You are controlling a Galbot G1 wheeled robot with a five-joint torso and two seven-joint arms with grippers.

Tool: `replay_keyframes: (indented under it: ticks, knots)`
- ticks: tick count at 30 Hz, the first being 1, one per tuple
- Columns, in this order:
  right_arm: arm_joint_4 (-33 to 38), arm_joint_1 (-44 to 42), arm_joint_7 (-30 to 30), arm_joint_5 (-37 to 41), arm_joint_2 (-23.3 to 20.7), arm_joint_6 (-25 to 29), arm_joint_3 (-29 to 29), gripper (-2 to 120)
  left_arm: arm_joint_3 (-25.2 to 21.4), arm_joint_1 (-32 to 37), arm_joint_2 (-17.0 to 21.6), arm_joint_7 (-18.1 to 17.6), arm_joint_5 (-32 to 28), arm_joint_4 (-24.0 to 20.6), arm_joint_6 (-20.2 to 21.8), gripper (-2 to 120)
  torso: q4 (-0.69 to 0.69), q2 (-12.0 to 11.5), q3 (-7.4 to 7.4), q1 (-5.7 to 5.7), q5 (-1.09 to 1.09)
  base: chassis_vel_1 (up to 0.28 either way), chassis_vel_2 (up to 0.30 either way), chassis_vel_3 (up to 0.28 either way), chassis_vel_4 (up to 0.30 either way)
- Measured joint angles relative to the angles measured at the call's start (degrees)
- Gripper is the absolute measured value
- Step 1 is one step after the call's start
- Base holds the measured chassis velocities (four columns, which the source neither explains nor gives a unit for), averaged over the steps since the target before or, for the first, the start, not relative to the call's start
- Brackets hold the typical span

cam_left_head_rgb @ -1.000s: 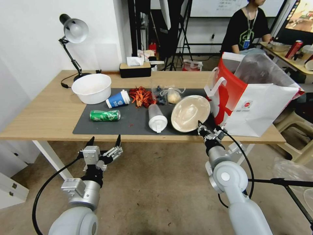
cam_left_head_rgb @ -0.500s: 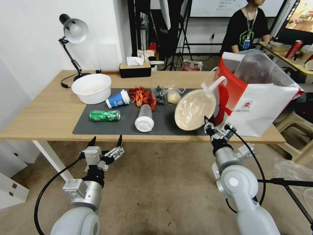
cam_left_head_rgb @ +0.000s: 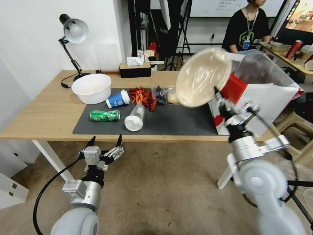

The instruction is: Pick up the trash from the table and place it into the takeout bag.

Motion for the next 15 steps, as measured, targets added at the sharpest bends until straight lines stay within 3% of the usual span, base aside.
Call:
replay_keyframes:
  ticks: [3, 7, 15]
  knots:
    - [-2.8, 3.1, 1.1, -8.6, -3.4, 0.5, 6.6, 0, 0.0, 0.1, 0.0, 0.2, 0.0, -0.2, -0.1, 100, 0.00, 0.0, 0.00, 0.00, 0.02, 0.000, 0.000, 0.000, 0.000]
    - [-6.3, 5.4, 3.6, -12.2, -6.8, 0.2, 12.0, 0, 0.2, 0.1, 0.0, 0.4, 0.1, -0.2, -0.2, 100, -0.01, 0.0, 0.00, 0.01, -0.01, 0.000, 0.000, 0.000, 0.000]
    - [-13.4, 7.0, 6.3, -16.6, -10.4, 0.3, 15.3, 0, 1.2, 0.3, 0.0, 0.6, 0.7, -0.1, -0.9, 100, -0.01, 0.0, 0.00, 0.02, 0.00, 0.000, 0.000, 0.000, 0.000]
